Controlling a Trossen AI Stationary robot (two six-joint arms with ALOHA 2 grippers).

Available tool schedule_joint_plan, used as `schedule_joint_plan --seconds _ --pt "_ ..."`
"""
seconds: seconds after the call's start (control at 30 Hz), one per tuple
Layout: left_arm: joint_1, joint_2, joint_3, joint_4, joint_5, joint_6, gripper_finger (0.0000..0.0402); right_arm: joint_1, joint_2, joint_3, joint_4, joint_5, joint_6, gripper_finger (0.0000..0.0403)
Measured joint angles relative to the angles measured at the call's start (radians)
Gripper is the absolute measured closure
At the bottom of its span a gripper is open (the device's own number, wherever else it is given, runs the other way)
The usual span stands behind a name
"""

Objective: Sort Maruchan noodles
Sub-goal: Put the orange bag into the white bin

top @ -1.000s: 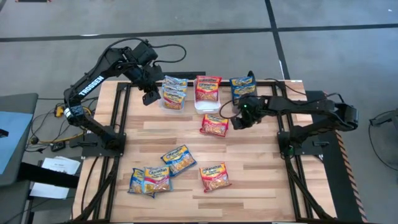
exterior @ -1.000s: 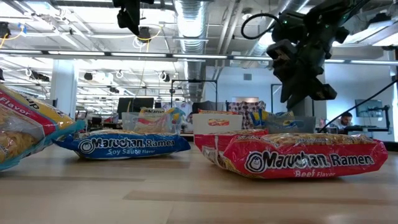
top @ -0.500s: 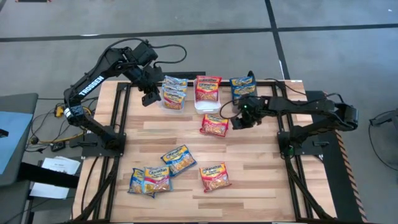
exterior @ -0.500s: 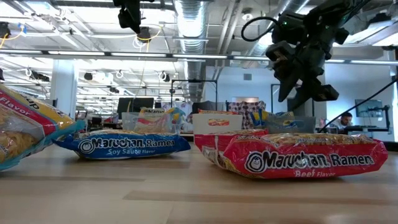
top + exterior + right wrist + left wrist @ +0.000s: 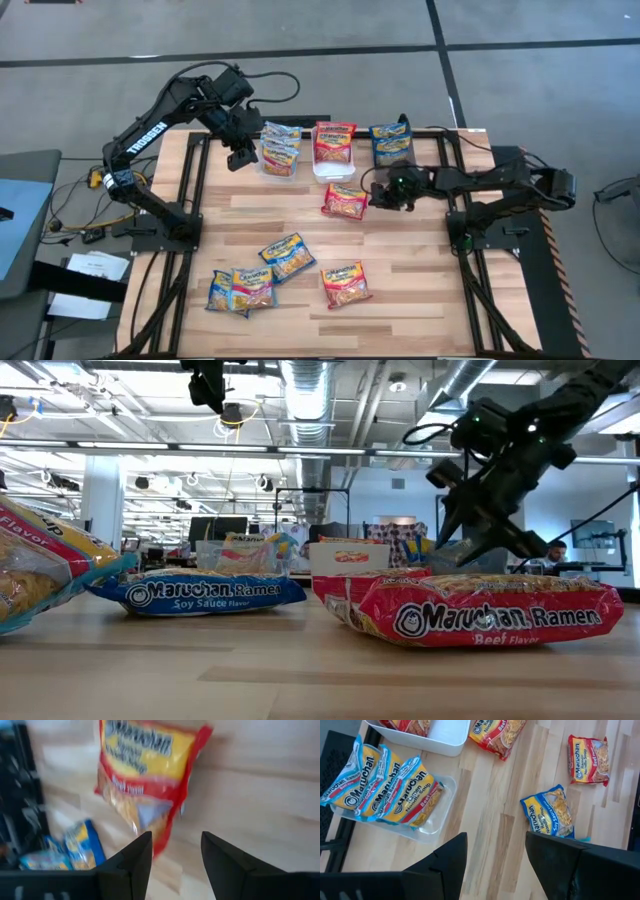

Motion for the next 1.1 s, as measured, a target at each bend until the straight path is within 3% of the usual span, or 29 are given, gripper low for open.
schedule_joint_plan --seconds 0.33,0.7,1.1 --pt "0.000 0.000 0.000 0.002 0.000 0.001 0.0214 0.016 0.034 -0.045 0.108 0.070 0.108 0.0210" --pt "0.000 0.000 0.000 0.019 0.000 0.000 0.0214 0.062 0.240 -0.039 0.406 0.083 0.171 0.0211" --pt "0.000 0.000 0.000 0.018 0.000 -0.005 0.0214 0.067 0.417 0.038 0.480 0.063 0.169 0.0230"
